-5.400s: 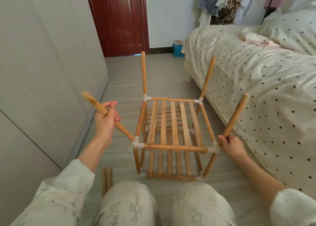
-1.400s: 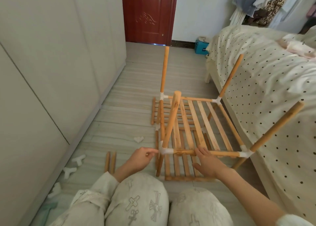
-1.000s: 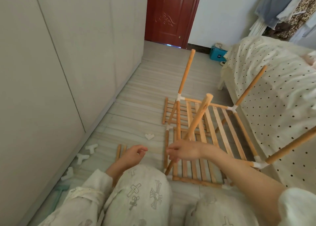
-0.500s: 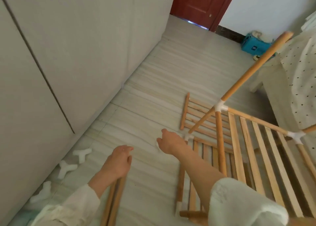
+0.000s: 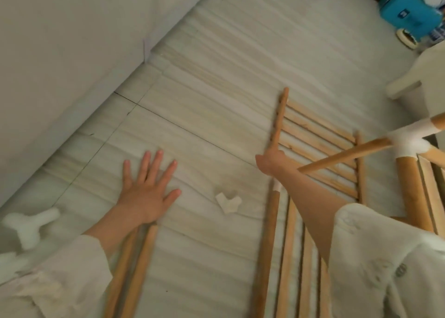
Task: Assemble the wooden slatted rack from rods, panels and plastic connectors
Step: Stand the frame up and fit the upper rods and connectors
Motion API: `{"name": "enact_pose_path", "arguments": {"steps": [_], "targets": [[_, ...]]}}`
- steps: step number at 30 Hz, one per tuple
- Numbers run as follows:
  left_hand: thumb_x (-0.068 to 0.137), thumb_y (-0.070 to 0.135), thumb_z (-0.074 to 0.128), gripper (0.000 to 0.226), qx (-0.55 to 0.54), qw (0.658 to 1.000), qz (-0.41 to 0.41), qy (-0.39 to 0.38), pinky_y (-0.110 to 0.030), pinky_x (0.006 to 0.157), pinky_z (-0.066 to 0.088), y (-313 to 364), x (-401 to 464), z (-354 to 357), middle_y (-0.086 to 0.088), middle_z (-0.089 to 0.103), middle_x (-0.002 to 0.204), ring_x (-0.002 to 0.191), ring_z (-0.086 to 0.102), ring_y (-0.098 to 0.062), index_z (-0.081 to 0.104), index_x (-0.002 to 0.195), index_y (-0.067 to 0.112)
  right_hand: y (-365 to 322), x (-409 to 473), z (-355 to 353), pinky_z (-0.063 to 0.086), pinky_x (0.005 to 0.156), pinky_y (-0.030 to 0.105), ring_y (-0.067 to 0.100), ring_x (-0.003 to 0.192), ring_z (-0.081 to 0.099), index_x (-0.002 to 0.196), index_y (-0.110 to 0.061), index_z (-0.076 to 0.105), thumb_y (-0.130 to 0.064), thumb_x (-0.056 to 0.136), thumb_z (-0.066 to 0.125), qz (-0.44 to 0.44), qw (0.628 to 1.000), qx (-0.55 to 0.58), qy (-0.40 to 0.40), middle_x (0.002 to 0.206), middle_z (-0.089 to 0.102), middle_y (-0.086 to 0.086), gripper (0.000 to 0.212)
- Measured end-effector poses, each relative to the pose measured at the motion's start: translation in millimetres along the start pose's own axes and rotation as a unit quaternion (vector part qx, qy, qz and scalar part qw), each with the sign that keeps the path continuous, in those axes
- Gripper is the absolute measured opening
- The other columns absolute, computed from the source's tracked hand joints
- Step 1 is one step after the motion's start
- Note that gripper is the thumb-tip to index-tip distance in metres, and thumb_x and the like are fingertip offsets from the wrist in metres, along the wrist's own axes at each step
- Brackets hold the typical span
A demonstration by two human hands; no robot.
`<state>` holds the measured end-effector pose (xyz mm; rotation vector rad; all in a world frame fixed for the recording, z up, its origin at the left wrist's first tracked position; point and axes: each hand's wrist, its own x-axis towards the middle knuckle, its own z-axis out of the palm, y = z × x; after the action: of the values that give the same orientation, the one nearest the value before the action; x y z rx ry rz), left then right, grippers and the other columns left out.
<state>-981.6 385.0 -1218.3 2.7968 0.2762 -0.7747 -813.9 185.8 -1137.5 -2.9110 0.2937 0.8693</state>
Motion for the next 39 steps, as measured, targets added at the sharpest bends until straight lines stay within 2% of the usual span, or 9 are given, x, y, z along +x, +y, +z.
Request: {"name": "enact_pose_path", "arguments": {"steps": [3, 10, 14, 18, 20, 26, 30, 34, 39], "targets": [[0.092, 0.061, 0.006, 0.065, -0.004, 1.0, -0.004, -0.011, -0.058, 0.107, -0.019, 0, 2, 0, 0.002, -0.051, 0.132, 0.135, -0.037, -0.026, -0.036, 0.133, 0.032, 1, 12, 4, 0.037, 0.098, 0.036, 0.035, 0.131, 0.038, 0.148, 0.001, 0.008, -0.026, 0.102, 0.035, 0.011, 1.0, 0.02, 0.005, 0.148, 0.03, 0.02, 0.061], [0.093, 0.06, 0.006, 0.066, -0.006, 1.0, -0.005, -0.023, -0.059, 0.105, -0.02, 0, 0, -4, 0.001, -0.052, 0.131, 0.134, -0.039, -0.027, -0.032, 0.139, 0.032, 2, 17, 24, 0.045, 0.064, 0.034, 0.021, 0.069, 0.053, 0.09, -0.004, 0.054, -0.018, 0.094, 0.045, -0.001, 0.969, 0.224, 0.099, 0.079, 0.057, 0.007, 0.017], [0.094, 0.059, 0.007, 0.065, -0.013, 1.0, 0.0, -0.025, -0.058, 0.105, -0.021, -1, -1, -6, 0.001, -0.051, 0.132, 0.134, -0.039, -0.026, -0.036, 0.133, 0.03, -22, 9, 38, 0.054, 0.077, 0.044, 0.026, 0.076, 0.061, 0.075, -0.002, 0.06, -0.014, 0.082, 0.063, 0.003, 0.934, 0.358, 0.023, 0.082, 0.064, 0.016, 0.014], [0.097, 0.053, 0.014, 0.065, -0.033, 0.999, 0.012, -0.03, -0.057, 0.106, -0.021, -5, 3, -5, 0.002, -0.052, 0.132, 0.134, -0.04, -0.025, -0.03, 0.141, 0.033, -53, -16, 60, 0.049, 0.092, 0.048, 0.034, 0.105, 0.06, 0.132, -0.007, 0.04, -0.015, 0.084, 0.059, -0.064, 0.945, 0.32, -0.032, 0.116, 0.06, 0.014, 0.052], [0.099, 0.047, 0.022, 0.065, -0.05, 0.998, 0.017, -0.035, -0.056, 0.107, -0.02, -7, 5, -8, 0.003, -0.048, 0.138, 0.135, -0.038, -0.023, -0.024, 0.144, 0.035, -64, -24, 65, 0.051, 0.088, 0.044, 0.032, 0.101, 0.061, 0.121, -0.007, 0.052, -0.015, 0.082, 0.057, -0.116, 0.96, 0.249, -0.048, 0.109, 0.063, 0.013, 0.04], [0.099, 0.012, 0.043, 0.05, -0.343, 0.934, 0.057, 0.087, -0.028, 0.11, -0.018, -26, 1, -7, 0.018, 0.007, 0.151, 0.138, -0.006, 0.003, 0.03, 0.145, 0.025, -89, -58, 28, 0.048, 0.064, 0.033, 0.019, 0.067, 0.053, 0.091, -0.013, 0.057, -0.015, 0.087, 0.056, -0.11, 0.935, 0.325, -0.09, 0.073, 0.056, 0.004, 0.004], [0.097, 0.001, 0.042, 0.032, -0.534, 0.832, -0.017, 0.146, -0.022, 0.105, 0.027, -22, -12, -19, -0.006, 0.055, 0.128, 0.124, 0.044, -0.013, 0.055, 0.123, 0.015, -105, -98, -11, 0.048, 0.052, 0.024, 0.016, 0.056, 0.052, 0.086, -0.013, 0.048, -0.005, 0.094, 0.044, -0.084, 0.871, 0.448, -0.182, 0.073, 0.054, 0.009, 0.012], [0.095, -0.001, 0.042, 0.034, -0.454, 0.876, -0.001, 0.161, -0.017, 0.093, 0.032, -7, -44, -22, -0.01, 0.057, 0.125, 0.116, 0.051, -0.016, 0.054, 0.125, 0.008, -112, -138, -50, 0.035, 0.046, 0.022, 0.012, 0.049, 0.04, 0.077, -0.015, 0.046, -0.01, 0.093, 0.048, -0.107, 0.847, 0.501, -0.143, 0.062, 0.044, 0.003, 0.017], [0.094, 0.007, 0.044, 0.045, -0.292, 0.943, 0.093, 0.132, -0.029, 0.107, 0.032, 35, -55, -14, -0.008, 0.039, 0.144, 0.133, 0.037, -0.022, 0.041, 0.139, 0.013, -91, -156, -117, 0.037, 0.054, 0.027, 0.016, 0.056, 0.044, 0.077, -0.015, 0.054, -0.029, 0.094, 0.052, -0.211, 0.911, 0.334, 0.116, 0.06, 0.045, -0.002, 0.022]]}}
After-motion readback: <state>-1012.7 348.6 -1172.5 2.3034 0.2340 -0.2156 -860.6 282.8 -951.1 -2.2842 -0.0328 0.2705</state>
